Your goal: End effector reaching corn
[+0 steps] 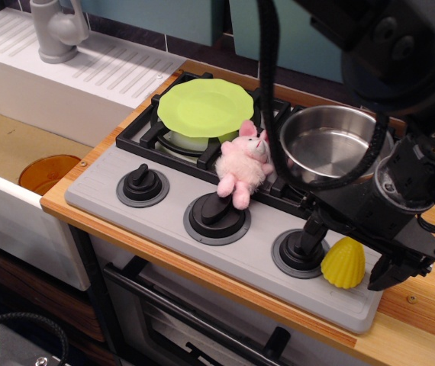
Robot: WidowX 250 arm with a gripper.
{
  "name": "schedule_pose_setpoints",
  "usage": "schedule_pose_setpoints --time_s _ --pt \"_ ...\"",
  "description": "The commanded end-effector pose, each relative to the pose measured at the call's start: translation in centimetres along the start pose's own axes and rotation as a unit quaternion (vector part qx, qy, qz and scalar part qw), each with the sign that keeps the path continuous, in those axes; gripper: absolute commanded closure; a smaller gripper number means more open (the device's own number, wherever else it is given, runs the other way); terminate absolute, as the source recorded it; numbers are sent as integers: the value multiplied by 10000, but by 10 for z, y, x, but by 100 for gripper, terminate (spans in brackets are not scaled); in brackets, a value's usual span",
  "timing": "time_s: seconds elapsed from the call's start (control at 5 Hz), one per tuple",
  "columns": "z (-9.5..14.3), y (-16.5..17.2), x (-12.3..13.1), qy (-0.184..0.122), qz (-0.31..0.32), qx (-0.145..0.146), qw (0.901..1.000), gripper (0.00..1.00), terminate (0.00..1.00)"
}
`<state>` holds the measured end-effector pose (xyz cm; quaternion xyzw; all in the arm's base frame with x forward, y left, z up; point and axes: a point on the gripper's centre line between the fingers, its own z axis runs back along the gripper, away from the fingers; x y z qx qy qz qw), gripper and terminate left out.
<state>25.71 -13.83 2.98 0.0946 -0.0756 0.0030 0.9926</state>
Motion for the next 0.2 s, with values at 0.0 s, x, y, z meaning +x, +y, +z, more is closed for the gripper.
schedule_pose_setpoints --time_s 0.0 --pt "8 -1 8 -132 40 -74 9999 0 100"
